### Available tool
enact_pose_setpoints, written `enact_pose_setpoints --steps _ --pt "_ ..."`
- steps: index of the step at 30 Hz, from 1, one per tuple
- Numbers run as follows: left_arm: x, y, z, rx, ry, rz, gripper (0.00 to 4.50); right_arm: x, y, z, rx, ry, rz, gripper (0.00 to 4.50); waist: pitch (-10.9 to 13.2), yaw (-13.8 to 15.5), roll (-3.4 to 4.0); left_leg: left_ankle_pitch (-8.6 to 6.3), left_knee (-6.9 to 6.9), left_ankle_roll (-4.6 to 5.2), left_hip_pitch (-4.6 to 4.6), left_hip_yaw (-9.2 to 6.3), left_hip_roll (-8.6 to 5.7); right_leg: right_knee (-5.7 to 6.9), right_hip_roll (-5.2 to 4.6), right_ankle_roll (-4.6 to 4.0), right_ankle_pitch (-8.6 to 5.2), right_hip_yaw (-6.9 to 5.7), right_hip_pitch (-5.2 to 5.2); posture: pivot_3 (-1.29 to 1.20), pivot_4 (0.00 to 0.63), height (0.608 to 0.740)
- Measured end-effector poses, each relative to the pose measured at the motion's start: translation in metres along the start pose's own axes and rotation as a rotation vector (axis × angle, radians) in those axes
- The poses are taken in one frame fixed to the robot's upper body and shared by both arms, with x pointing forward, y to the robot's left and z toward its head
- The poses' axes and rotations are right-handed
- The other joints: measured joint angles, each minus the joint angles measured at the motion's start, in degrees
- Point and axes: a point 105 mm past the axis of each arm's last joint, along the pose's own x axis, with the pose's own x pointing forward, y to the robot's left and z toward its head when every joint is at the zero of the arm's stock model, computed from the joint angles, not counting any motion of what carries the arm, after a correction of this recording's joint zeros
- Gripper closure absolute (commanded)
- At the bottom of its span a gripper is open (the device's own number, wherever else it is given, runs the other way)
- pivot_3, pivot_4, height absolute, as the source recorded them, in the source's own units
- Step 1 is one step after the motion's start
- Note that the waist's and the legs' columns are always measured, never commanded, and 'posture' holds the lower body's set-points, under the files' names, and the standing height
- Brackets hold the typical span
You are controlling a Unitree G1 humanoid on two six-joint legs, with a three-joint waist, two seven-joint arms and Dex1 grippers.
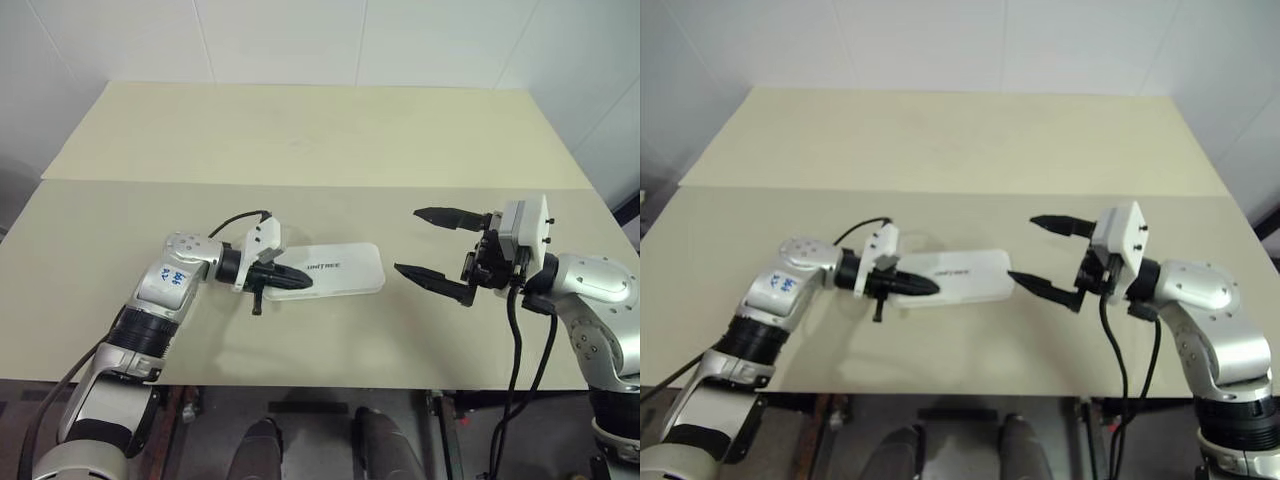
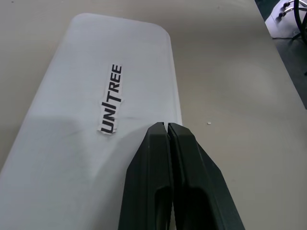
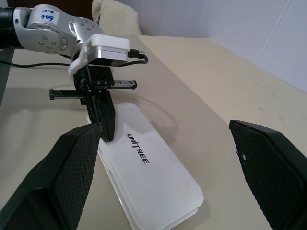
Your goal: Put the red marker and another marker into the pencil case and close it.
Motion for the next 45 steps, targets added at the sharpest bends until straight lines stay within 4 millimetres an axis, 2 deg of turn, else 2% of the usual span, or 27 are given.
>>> enact_pose_setpoints --steps 5,7,12,15,18,19,22,28,31,39,42,45 --pt "0.001 -0.003 0.001 -0.079 -0.065 0.009 4.48 0.0 0.0 -0.001 0.004 0.0 -0.008 0.0 0.0 0.0 0.0 0.0 0.01 0.01 -0.01 0.0 0.0 0.01 0.0 0.0 0.0 0.0 -0.01 0.0 0.15 0.74" --pt "-0.004 -0.003 0.007 -0.124 -0.157 0.023 4.48 0.0 0.0 -0.001 0.003 0.0 -0.008 0.0 0.0 0.0 -0.01 0.0 0.01 0.01 -0.04 -0.01 0.0 0.01 0.0 0.0 0.0 0.0 -0.03 0.0 0.15 0.74" --pt "-0.045 0.003 0.033 -0.083 -0.352 0.131 4.48 -0.002 0.0 -0.003 0.009 0.002 -0.011 0.0 0.0 -0.1 -0.01 0.0 -0.05 0.01 -0.04 0.0 0.01 0.01 -0.01 -0.01 -0.01 0.0 -0.07 0.0 0.15 0.74" --pt "-0.068 0.002 0.029 -0.082 -0.391 0.206 4.48 -0.005 -0.001 -0.008 0.012 0.011 -0.024 0.0 0.0 -0.1 -0.01 -0.01 -0.06 0.01 -0.03 0.0 0.01 0.0 -0.02 -0.01 0.0 0.0 -0.06 0.0 0.15 0.74" --pt "-0.081 -0.001 0.022 -0.104 -0.406 0.258 4.48 -0.01 -0.004 -0.017 0.031 0.031 -0.052 0.0 0.0 0.0 -0.02 -0.01 -0.05 0.01 -0.04 0.01 0.0 -0.01 -0.02 -0.01 0.0 0.0 -0.06 0.0 0.15 0.74" --pt "-0.086 -0.001 0.019 -0.117 -0.418 0.281 4.06 -0.012 -0.005 -0.017 0.029 0.031 -0.061 0.0 0.0 0.0 -0.02 -0.01 -0.05 0.01 -0.04 0.0 0.0 -0.01 -0.02 -0.01 0.0 0.0 -0.06 0.0 0.15 0.74" --pt "-0.095 -0.001 0.012 -0.143 -0.437 0.34 3.19 -0.019 -0.011 -0.016 0.013 0.031 -0.106 0.0 0.0 0.1 -0.02 -0.01 -0.04 0.01 -0.04 0.0 0.0 -0.02 -0.02 -0.1 -0.05 -0.01 -0.04 0.0 0.15 0.74" --pt "-0.097 -0.006 0.012 -0.122 -0.458 0.379 1.09 -0.025 -0.012 -0.026 0.029 0.061 -0.156 0.0 0.0 0.0 -0.02 -0.01 -0.05 0.01 -0.04 0.01 0.0 -0.05 -0.02 -0.1 -0.05 0.0 -0.05 0.0 0.15 0.74" --pt "-0.095 -0.006 0.013 -0.121 -0.472 0.386 0.07 -0.03 -0.016 -0.023 0.018 0.064 -0.184 0.0 0.0 0.0 -0.02 -0.01 -0.05 0.01 -0.03 0.02 0.01 -0.06 -0.01 -0.12 -0.06 0.0 -0.04 0.0 0.15 0.74" --pt "-0.094 -0.006 0.017 -0.08 -0.472 0.382 0.03 -0.041 -0.019 -0.024 0.01 0.097 -0.199 0.0 0.0 0.0 -0.03 -0.01 -0.04 0.01 -0.03 0.03 0.0 -0.07 -0.02 -0.23 -0.12 0.01 -0.04 0.0 0.15 0.74" --pt "-0.092 -0.004 0.026 -0.024 -0.467 0.376 0.03 -0.049 -0.024 -0.021 -0.007 0.116 -0.206 0.0 0.0 0.0 -0.03 -0.01 -0.04 0.01 -0.03 0.02 0.0 -0.08 -0.01 -0.24 -0.12 0.01 -0.03 0.0 0.15 0.74" --pt "-0.097 -0.001 0.024 0.025 -0.439 0.399 0.03 -0.052 -0.025 -0.024 0.01 0.125 -0.21 0.0 0.0 -0.1 -0.03 0.0 -0.04 0.01 -0.02 0.04 0.0 -0.09 -0.02 -0.24 -0.12 0.01 -0.03 0.0 0.15 0.74"
